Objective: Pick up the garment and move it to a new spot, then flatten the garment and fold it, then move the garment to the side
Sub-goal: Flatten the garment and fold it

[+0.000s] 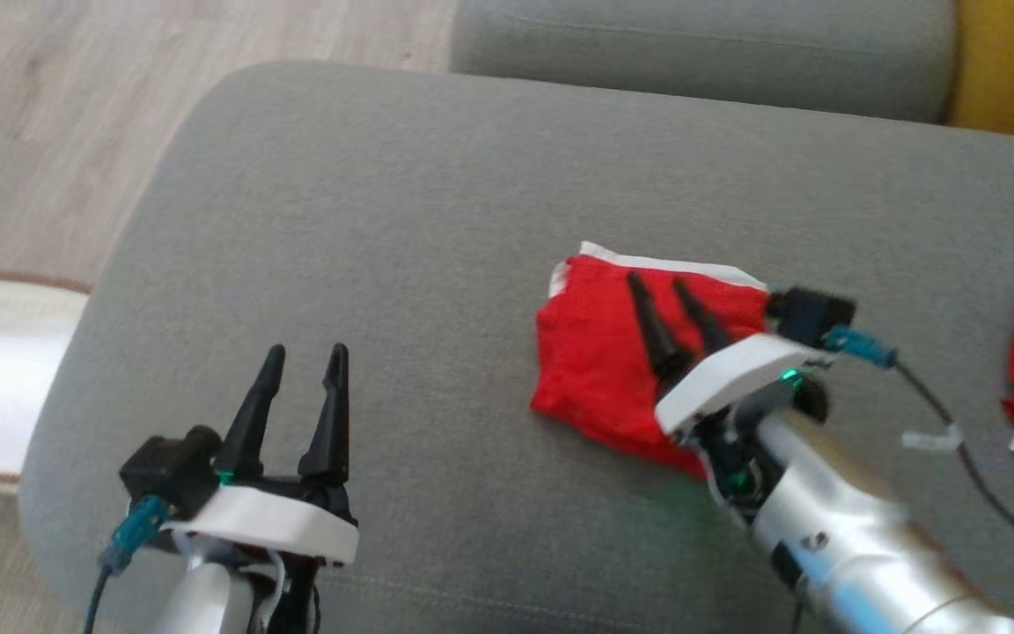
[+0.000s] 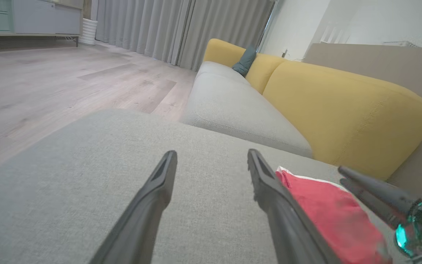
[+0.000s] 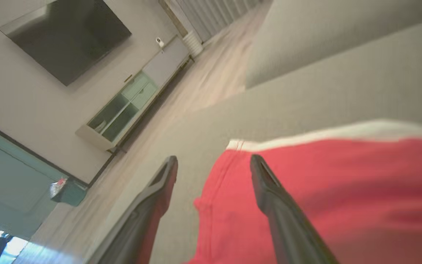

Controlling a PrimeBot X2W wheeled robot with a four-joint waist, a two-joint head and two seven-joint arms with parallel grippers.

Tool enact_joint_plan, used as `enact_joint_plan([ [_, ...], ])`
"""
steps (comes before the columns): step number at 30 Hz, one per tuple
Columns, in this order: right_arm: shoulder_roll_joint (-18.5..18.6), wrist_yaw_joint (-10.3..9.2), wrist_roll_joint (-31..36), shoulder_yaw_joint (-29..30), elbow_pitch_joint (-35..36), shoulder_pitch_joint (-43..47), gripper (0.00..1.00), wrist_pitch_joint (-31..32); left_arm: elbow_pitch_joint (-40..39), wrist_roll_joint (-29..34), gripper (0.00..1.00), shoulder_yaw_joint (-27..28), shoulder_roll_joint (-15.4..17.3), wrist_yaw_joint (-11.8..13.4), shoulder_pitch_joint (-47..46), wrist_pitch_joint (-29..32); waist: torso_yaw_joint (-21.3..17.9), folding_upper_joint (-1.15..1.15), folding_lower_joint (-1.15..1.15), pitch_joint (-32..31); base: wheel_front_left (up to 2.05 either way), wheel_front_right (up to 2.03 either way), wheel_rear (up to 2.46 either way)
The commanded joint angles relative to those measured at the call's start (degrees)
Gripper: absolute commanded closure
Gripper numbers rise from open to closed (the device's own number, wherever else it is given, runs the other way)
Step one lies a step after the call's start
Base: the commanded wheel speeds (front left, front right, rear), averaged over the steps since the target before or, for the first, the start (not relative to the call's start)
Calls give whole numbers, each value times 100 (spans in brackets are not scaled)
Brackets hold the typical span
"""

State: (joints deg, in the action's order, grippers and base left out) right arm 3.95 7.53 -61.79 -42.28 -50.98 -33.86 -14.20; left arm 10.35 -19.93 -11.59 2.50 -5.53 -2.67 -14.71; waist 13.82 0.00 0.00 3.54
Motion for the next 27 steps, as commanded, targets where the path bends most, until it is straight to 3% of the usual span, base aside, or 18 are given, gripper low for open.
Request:
enact_joint_plan([
  [1, 36, -4, 344, 178, 224, -190, 0, -77, -249, -4, 0, 237, 38, 26, -278, -29, -204, 0, 0, -72, 0, 0, 0],
  [6, 343, -4, 2090, 1281, 814, 134, 0, -78, -466, -19, 0, 304, 38, 66, -312, -29, -586, 0, 0, -158, 0, 0, 0],
  [7, 330, -4, 2722, 1758, 1197, 410, 0, -79, -594, -70, 0, 340, 38, 103, -333, -29, -735, 0, 0, -155, 0, 0, 0],
  [14, 46, -4, 4473, 3047, 2884, 1565, 0, -79, -982, -140, 0, 497, 38, 264, -381, -29, -1181, 0, 0, -93, 0, 0, 0],
  [20, -96, -4, 5263, 3573, 3512, 2249, 0, -79, -1134, -99, 0, 584, 38, 324, -352, -29, -1403, 0, 0, -44, 0, 0, 0],
  [27, -105, -4, 5047, 3565, 3807, 2652, 0, -79, -1104, 48, 0, 568, 38, 324, -188, -29, -1527, 0, 0, -63, 0, 0, 0],
])
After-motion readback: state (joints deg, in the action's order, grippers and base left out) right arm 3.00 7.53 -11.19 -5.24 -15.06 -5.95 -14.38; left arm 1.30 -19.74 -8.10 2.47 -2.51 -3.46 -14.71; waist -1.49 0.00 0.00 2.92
